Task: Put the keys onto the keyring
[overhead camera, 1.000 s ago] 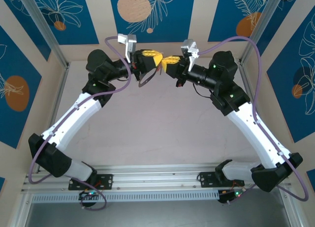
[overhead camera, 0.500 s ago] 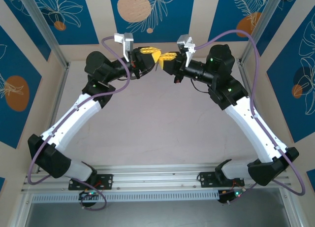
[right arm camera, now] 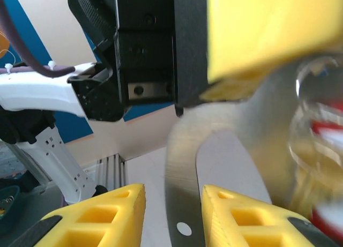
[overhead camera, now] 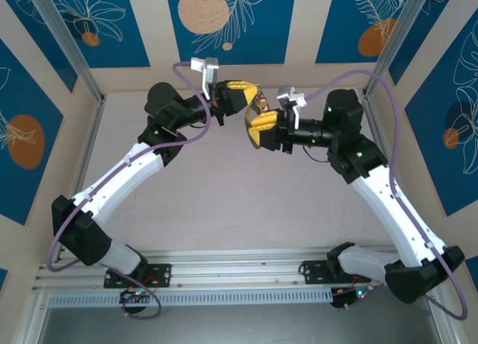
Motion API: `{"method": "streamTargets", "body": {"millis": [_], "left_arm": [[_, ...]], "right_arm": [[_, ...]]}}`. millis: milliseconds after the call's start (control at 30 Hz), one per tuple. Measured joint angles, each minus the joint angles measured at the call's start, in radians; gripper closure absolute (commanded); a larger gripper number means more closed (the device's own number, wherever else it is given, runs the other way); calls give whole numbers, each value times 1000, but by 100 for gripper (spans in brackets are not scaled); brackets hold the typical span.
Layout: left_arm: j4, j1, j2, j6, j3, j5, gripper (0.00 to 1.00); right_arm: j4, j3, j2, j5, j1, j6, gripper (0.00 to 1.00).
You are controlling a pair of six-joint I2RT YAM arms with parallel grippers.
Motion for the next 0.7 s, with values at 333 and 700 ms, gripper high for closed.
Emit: {"method": "streamTargets", "body": {"millis": [333, 700], "left_arm": [[28, 0, 10, -27, -1, 2, 100], [47, 0, 11, -40, -11, 10, 100]], "right_arm": [[122, -85, -135, 2, -165, 157, 76], [316, -86, -39, 28, -180, 333, 79]]}}
